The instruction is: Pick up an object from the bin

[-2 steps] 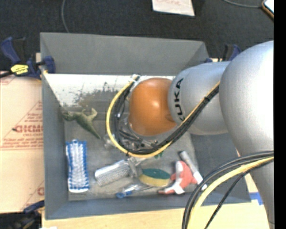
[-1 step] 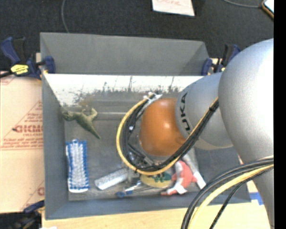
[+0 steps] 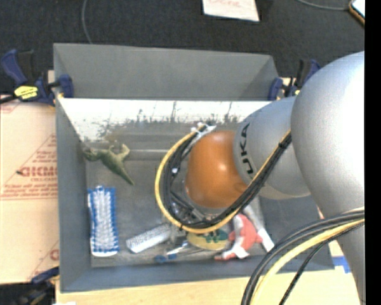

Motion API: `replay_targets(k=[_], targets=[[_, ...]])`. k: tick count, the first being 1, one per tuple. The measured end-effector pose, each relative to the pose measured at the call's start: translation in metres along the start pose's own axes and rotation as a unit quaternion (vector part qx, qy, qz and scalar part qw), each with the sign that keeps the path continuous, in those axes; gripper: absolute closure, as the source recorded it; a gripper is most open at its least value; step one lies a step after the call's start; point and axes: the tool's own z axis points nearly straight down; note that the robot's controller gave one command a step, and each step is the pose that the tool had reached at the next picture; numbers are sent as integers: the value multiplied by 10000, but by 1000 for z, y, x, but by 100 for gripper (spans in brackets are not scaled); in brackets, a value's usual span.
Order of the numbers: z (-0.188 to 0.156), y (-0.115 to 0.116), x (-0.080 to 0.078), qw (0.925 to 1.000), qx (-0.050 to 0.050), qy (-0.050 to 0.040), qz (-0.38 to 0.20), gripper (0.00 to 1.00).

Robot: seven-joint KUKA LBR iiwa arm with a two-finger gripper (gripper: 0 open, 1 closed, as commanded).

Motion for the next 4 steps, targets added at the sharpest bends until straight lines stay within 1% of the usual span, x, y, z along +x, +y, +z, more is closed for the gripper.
replay_targets(k=[1,2,3,4], targets=[[0,0,0,10000,0,0,0,100],[0,11,5,9999,8,5,-123,100],[-2,33,-13,9856,8,-83,-1689,0],[1,33,-9,9857,4,-21,-1686,100]])
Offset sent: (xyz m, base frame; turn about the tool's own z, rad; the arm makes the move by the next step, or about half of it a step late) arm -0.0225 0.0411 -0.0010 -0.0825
